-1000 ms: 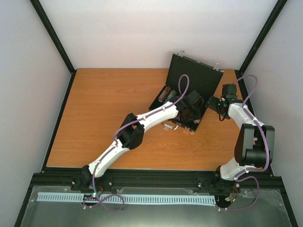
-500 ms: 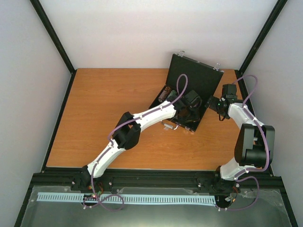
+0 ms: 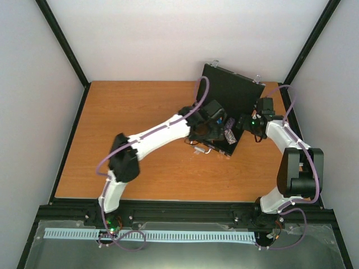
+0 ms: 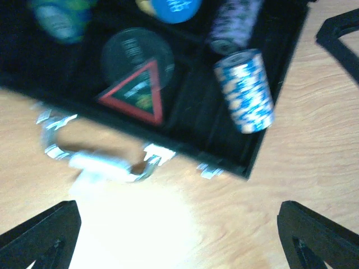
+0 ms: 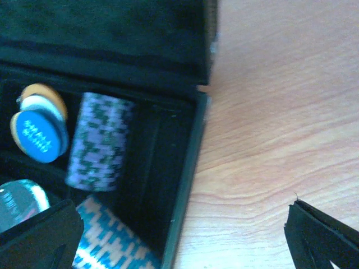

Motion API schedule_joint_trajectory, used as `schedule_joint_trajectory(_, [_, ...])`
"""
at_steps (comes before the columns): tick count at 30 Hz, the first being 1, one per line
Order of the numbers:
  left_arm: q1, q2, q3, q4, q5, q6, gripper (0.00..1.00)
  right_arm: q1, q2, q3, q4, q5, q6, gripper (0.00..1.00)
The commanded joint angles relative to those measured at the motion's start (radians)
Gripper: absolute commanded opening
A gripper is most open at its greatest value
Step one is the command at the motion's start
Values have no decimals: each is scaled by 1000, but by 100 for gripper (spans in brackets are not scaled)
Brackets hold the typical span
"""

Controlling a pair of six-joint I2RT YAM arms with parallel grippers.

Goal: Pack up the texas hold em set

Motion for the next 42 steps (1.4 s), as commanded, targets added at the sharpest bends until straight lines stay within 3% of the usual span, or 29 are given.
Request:
schedule_joint_trajectory(1, [1, -270, -218, -65, -155, 25, 100, 54, -5, 60, -73, 7, -64, 98])
schedule_joint_trajectory(5, [2, -499, -474, -27, -199, -32, 100, 87, 4, 53, -102, -11, -124, 88])
schedule_joint_trajectory(11, [2, -723, -728, 18, -207, -134, 100, 164, -3, 54, -148, -2, -183, 82])
schedule_joint_trajectory(18, [1, -804, -818, 32, -206, -164, 100, 250, 82, 92, -189, 22, -240, 82])
schedule_joint_trajectory(26, [-1, -810, -827, 29, -187, -172, 100, 255, 181, 128, -175, 149, -240, 82])
schedule_joint_trajectory(31, [-1, -823, -826, 23, -205, -169, 100, 255, 221, 146, -171, 138, -239, 61])
schedule_joint_trajectory(35, [0, -815, -830, 27, -200, -170, 100, 255, 238, 156, -163, 124, -244, 60])
schedule_joint_trajectory(37, [0, -812, -834, 31, -196, -173, 100, 255, 250, 161, -160, 110, -245, 55])
schedule_joint_trajectory(42, [-1, -811, -836, 22, -197, -172, 100, 256, 226, 145, -138, 107, -209, 31])
